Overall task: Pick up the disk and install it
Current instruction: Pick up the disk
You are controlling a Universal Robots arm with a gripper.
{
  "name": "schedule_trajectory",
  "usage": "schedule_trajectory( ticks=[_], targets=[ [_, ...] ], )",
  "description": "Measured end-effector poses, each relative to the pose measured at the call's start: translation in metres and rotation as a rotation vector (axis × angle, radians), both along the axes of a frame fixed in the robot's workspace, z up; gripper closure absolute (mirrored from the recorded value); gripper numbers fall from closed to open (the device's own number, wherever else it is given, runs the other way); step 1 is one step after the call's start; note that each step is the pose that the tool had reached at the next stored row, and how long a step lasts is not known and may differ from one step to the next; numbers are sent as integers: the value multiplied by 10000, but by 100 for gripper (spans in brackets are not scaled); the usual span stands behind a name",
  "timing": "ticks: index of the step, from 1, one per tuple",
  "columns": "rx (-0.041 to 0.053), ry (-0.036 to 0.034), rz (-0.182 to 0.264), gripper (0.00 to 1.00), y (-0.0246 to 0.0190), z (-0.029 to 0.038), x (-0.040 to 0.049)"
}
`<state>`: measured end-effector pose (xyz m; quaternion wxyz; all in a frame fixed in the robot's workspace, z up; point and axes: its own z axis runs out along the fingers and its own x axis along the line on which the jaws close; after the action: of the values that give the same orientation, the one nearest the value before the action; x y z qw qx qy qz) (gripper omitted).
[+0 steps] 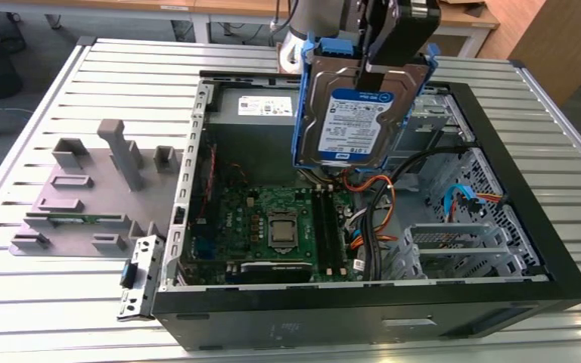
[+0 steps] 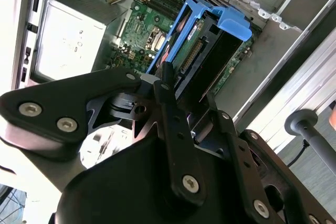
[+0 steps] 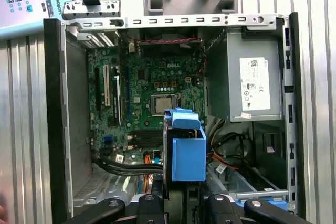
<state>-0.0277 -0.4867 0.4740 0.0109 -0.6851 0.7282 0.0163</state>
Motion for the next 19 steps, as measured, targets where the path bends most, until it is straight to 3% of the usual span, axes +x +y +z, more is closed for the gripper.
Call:
schedule_trajectory(
  ticks=[9,19],
  targets=[
    [-1,21,0,65,-1,0,175],
    [1,21,0,65,-1,16,189]
  ],
)
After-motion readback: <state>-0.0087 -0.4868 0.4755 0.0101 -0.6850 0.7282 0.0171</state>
